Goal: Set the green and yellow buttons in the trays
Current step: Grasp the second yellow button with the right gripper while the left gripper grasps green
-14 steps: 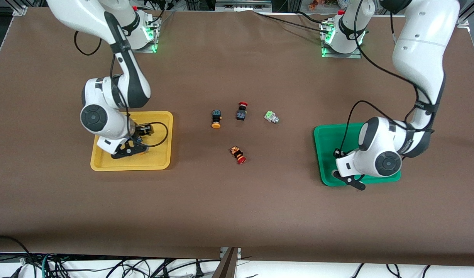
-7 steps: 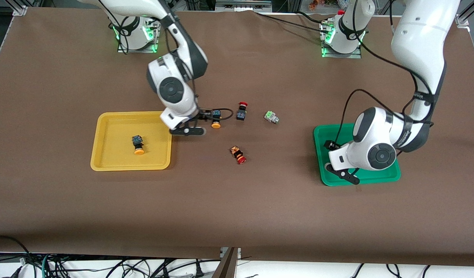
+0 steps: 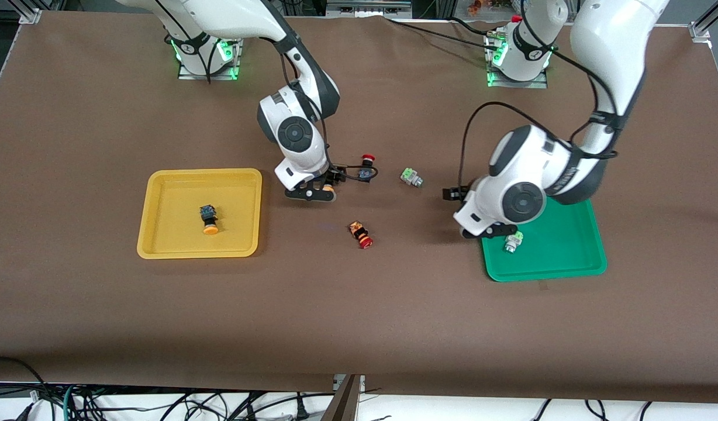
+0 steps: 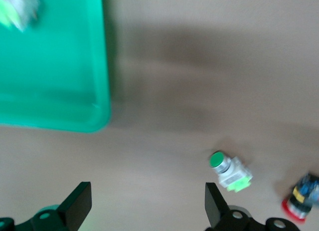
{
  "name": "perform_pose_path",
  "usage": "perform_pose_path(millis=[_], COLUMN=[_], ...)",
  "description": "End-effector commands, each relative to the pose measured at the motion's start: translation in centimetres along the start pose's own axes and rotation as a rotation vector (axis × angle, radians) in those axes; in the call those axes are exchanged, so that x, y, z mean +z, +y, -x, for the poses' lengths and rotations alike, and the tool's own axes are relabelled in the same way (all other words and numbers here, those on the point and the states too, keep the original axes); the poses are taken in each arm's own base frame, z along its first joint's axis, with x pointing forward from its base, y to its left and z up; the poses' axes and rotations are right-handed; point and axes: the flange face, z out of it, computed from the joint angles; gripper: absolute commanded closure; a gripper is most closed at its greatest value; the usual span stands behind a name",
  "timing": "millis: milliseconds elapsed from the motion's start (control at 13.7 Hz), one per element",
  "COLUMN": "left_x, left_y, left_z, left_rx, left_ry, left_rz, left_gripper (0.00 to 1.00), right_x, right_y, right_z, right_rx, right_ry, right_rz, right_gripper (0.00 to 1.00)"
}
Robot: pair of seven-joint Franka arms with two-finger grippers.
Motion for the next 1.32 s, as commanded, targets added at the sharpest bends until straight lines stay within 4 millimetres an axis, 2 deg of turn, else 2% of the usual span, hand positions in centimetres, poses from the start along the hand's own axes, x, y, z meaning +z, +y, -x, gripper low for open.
perform_pose_path(millis=[0,73,146,366,439,512,585,732,805,878,951,1024,1098,1244], left_x=[5.0,6.4,7.8,11.2,11.8,12.4,12.6,13.1,13.0,12.8,12.4,11.8,10.5,6.4], left_y=[2.2,3.0,3.8,6.3,6.7,6.6,6.8,6.8,6.8,6.8,6.7,6.6,6.2,5.4], left_z=[2.0,2.8,3.8,6.3,6.4,6.2,6.1,5.9,5.8,5.8,5.6,5.5,5.6,5.3], left_rx=[-0.220,-0.281,-0.331,-0.365,-0.378,-0.383,-0.381,-0.381,-0.382,-0.382,-0.375,-0.371,-0.370,-0.352], left_ry=[0.016,0.036,0.055,0.094,0.091,0.082,0.084,0.078,0.079,0.082,0.088,0.098,0.107,0.080], left_rz=[0.076,0.112,0.147,0.209,0.214,0.213,0.219,0.217,0.219,0.222,0.221,0.220,0.208,0.116], left_gripper=[0.00,0.00,0.00,0.00,0.00,0.00,0.00,0.61,0.79,0.91,0.98,1.00,1.00,1.00], right_x=[1.4,1.7,1.8,1.0,0.2,-0.8,-2.4,-5.5,-6.6,-7.8,-8.3,-8.6,-8.4,-6.9], right_y=[-1.0,-0.9,-0.8,-0.6,-0.4,-0.2,0.9,3.8,5.5,7.6,10.3,12.7,15.2,21.0], right_z=[0.7,0.7,0.8,0.5,0.3,0.0,-0.9,-3.1,-4.3,-5.7,-7.4,-8.7,-10.1,-12.5], right_rx=[0.018,0.019,0.019,-0.001,0.000,-0.002,-0.009,-0.063,-0.090,-0.127,-0.180,-0.230,-0.271,-0.274], right_ry=[0.018,0.017,0.015,0.017,0.012,-0.003,-0.009,-0.034,-0.054,-0.063,-0.069,-0.070,-0.076,-0.092], right_rz=[-0.015,-0.012,-0.010,-0.011,-0.009,0.002,0.013,0.040,0.061,0.074,0.090,0.100,0.109,0.069], right_gripper=[0.18,0.19,0.24,0.71,0.77,0.77,0.77,0.78,0.78,0.78,0.77,0.77,0.76,0.71])
